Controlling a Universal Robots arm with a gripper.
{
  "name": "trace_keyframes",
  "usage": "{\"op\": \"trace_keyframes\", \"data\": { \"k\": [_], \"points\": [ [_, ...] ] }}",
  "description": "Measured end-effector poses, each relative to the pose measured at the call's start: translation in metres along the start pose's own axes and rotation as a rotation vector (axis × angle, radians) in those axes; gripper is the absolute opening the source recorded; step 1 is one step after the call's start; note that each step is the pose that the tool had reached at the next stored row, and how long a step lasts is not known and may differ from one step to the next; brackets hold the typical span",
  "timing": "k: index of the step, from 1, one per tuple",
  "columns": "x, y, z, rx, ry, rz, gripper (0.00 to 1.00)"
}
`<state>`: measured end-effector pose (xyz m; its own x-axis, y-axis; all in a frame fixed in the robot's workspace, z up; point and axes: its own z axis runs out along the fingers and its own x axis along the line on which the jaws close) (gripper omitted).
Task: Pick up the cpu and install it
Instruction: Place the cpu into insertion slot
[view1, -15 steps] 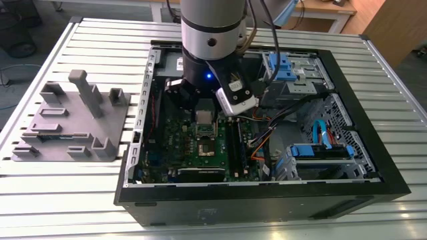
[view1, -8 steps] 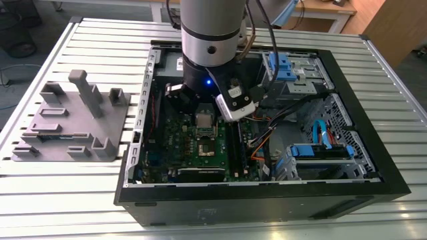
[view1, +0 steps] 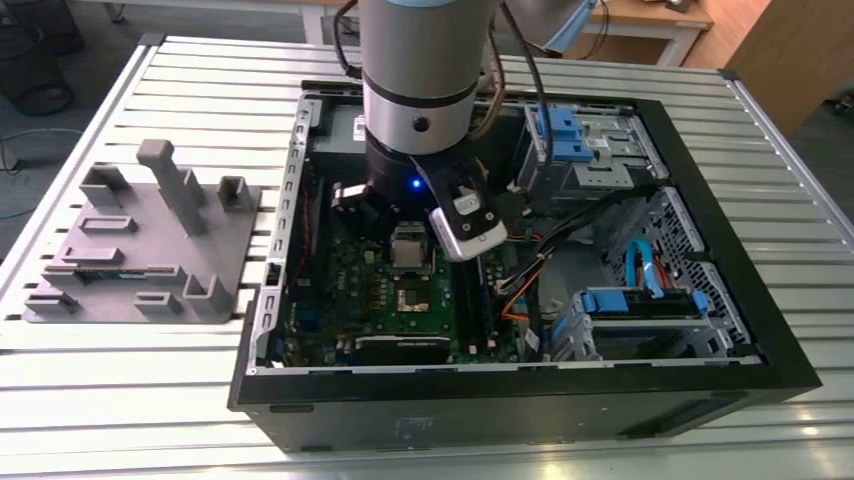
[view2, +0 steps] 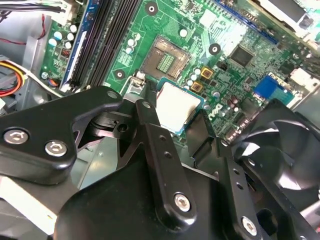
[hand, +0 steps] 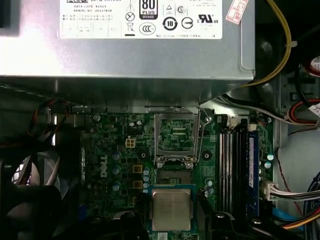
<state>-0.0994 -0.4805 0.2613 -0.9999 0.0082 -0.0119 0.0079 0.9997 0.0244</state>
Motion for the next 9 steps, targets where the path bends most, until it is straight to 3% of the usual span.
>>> {"op": "trace_keyframes", "data": {
  "k": [9],
  "points": [
    [0.0001, -0.0023, 0.0146, 0.0006, 0.0001, 0.0, 0.47]
  ]
}}
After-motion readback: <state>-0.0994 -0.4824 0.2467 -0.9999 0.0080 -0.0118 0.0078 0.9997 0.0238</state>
